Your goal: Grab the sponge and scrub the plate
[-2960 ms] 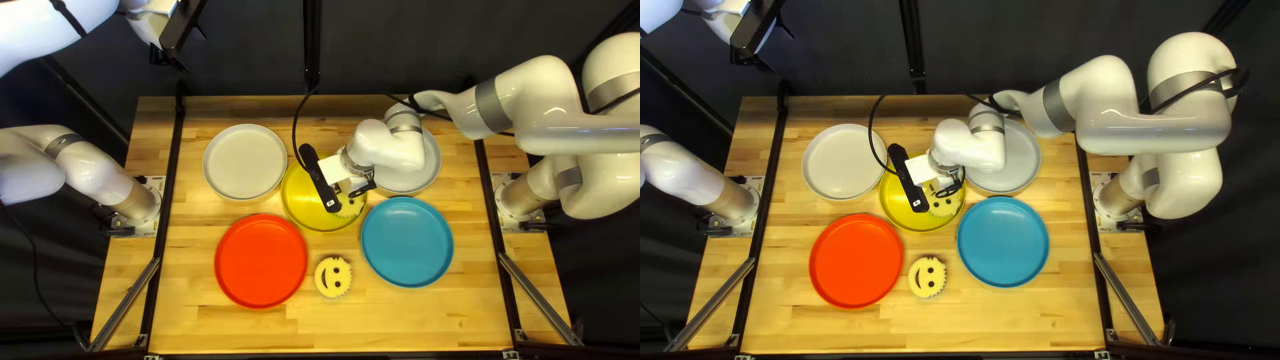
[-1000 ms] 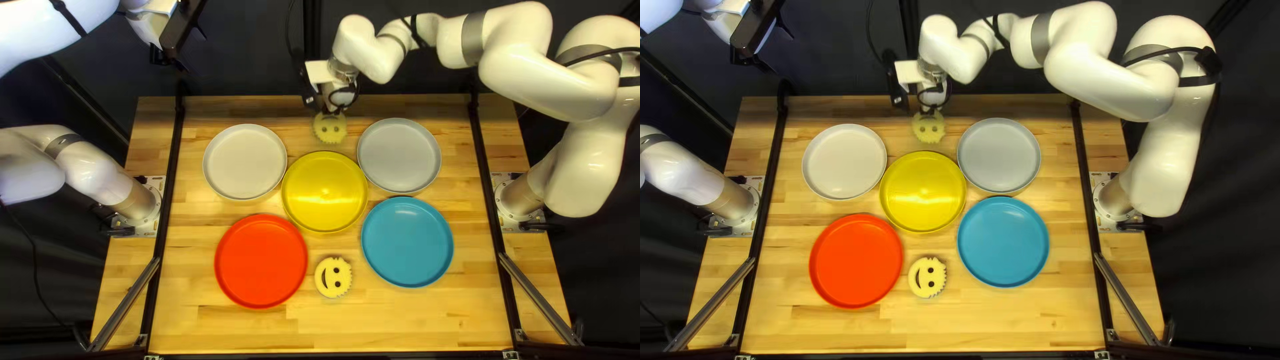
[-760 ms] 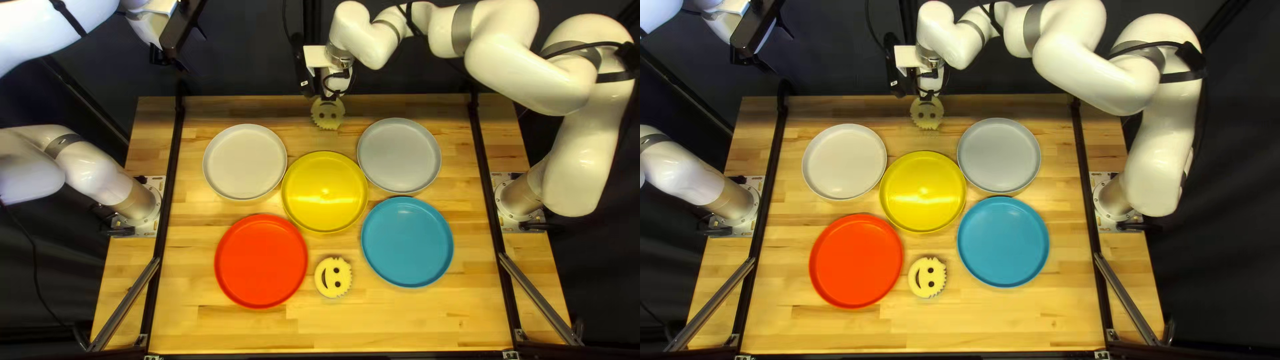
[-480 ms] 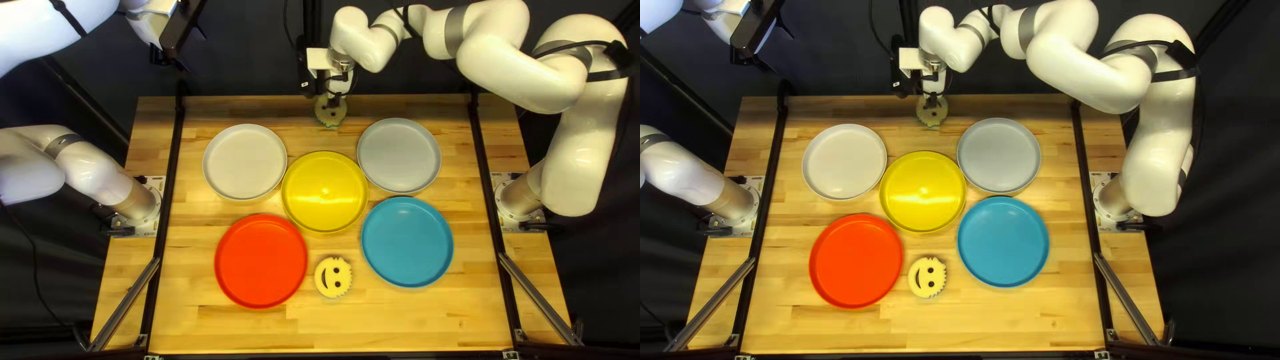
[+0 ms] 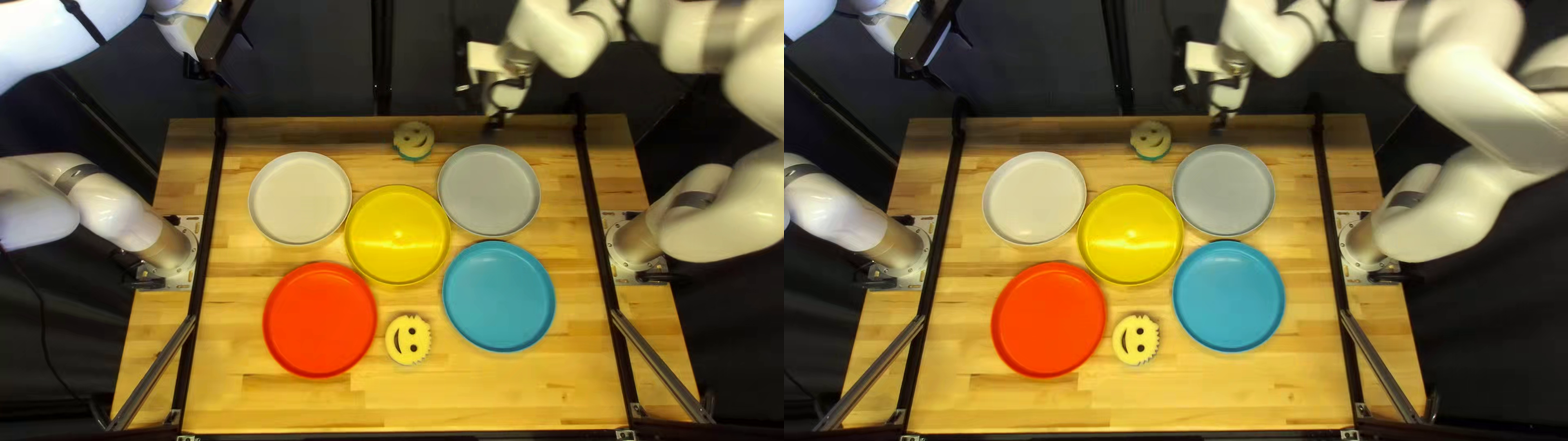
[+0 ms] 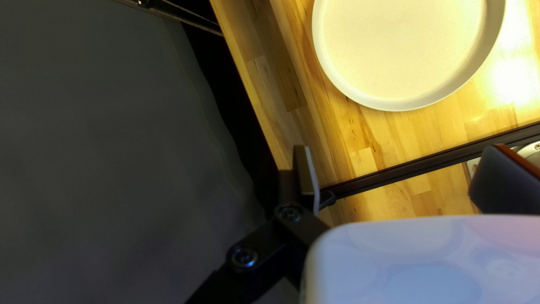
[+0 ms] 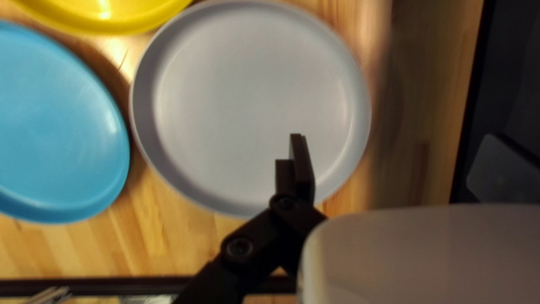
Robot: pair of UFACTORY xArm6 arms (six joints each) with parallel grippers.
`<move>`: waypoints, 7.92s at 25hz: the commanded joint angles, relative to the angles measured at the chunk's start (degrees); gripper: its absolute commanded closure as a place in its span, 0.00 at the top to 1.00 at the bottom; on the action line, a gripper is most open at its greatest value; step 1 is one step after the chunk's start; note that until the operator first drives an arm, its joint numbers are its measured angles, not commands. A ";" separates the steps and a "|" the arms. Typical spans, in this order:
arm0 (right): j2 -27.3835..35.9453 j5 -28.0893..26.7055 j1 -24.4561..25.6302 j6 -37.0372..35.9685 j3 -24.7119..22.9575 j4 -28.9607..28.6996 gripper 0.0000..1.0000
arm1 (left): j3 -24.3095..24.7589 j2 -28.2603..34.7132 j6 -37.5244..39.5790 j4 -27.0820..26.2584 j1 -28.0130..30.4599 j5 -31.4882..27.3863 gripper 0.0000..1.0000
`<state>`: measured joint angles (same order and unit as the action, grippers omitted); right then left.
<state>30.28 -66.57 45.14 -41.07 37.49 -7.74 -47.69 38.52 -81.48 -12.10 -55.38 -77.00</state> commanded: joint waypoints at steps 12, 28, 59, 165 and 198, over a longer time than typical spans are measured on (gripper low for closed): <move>5.46 -15.60 12.14 -9.86 7.07 2.68 1.00 | 0.00 0.00 0.00 0.00 0.00 0.00 1.00; 6.17 -15.15 12.24 -10.32 6.60 2.11 1.00 | 0.00 0.00 0.00 0.00 0.00 0.00 1.00; 6.17 -15.15 12.24 -10.32 6.60 2.11 1.00 | 12.44 -4.07 26.52 1.55 41.87 27.11 1.00; 6.17 -15.15 12.24 -10.32 6.60 2.11 1.00 | -23.57 -65.41 102.55 48.47 87.93 41.74 1.00; 6.17 -15.15 12.24 -10.32 6.60 2.11 1.00 | -19.73 -65.68 102.71 49.39 86.82 45.05 0.00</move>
<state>36.45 -81.72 57.38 -51.39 44.09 -5.64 -67.41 -27.16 21.25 37.29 31.45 -31.95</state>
